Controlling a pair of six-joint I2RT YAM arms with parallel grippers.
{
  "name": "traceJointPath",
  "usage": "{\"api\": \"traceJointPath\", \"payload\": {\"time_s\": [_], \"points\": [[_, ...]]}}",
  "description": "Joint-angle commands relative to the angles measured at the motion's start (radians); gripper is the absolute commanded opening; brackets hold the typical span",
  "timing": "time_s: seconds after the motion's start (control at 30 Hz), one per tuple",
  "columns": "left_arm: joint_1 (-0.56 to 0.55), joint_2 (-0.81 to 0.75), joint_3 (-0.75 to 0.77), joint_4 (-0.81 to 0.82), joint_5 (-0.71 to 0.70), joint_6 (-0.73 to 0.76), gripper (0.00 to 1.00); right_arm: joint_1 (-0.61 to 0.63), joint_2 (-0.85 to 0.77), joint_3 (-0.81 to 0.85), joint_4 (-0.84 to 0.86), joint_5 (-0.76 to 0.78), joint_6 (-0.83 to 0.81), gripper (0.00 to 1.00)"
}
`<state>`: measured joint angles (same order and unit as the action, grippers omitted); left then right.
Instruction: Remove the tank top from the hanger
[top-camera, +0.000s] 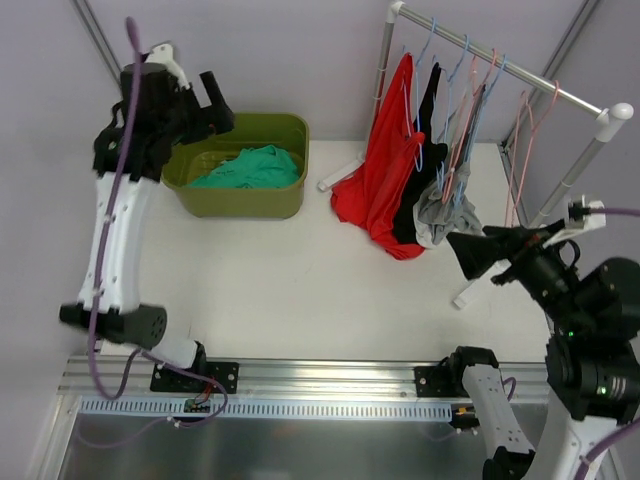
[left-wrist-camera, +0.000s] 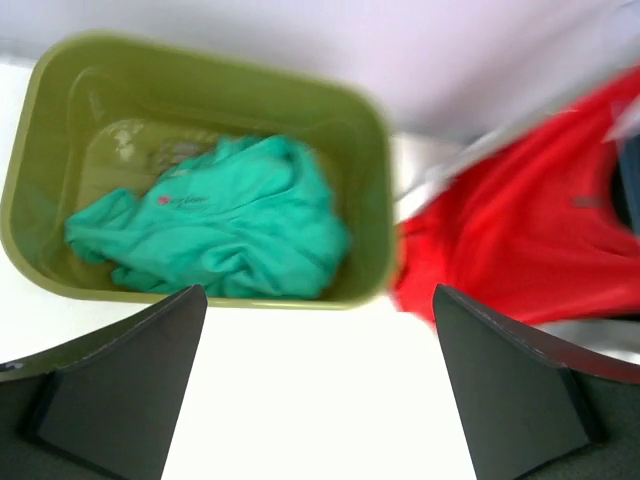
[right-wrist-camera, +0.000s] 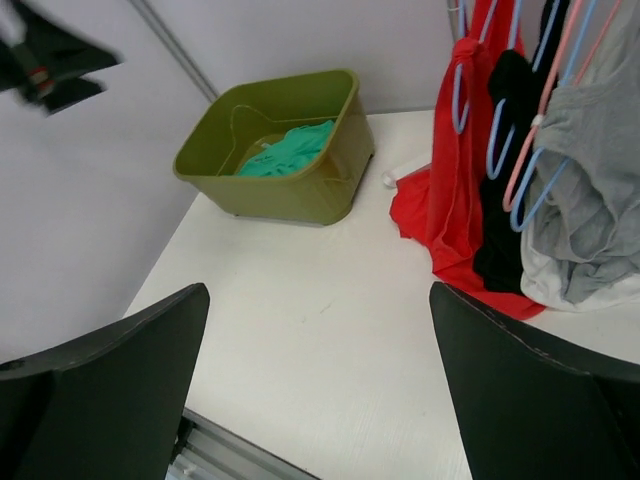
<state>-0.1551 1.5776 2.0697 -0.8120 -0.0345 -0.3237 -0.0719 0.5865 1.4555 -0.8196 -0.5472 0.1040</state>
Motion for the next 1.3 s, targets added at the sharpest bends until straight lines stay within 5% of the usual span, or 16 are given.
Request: {"api": "traceJointPath", "payload": {"time_s": [0.0, 0.2, 0.37, 0.5, 0.8, 1.27], "points": [[0.009, -0.322, -0.203, 0.013, 0.157, -0.077, 0.99, 0.006, 0.125, 0.094, 0.027, 0.100, -0.047, 0.98], [0.008, -0.678, -0.641, 0.014, 0.277, -0.051, 0.99, 0.006, 0.389, 0.265, -0.009, 0.298, -0.147, 0.81], [0.008, -0.933, -0.885, 0.020, 0.306, 0.032, 0.99, 0.009, 0.545, 0.298, 0.057, 0.352, -0.155, 0.53], [0.000, -1.074, -1.046, 0.048, 0.295, 0.052, 0.99, 0.052, 0.670, 0.353, 0.102, 0.412, -0.167, 0.43], [-0.004, -1.219, -1.193, 0.128, 0.278, 0.045, 0.99, 0.119, 0.845, 0.425, 0.112, 0.648, -0.207, 0.36], [-0.029, -1.229, -1.238, 0.143, 0.280, 0.021, 0.99, 0.127, 0.825, 0.396, 0.174, 0.730, -0.152, 0.00]]}}
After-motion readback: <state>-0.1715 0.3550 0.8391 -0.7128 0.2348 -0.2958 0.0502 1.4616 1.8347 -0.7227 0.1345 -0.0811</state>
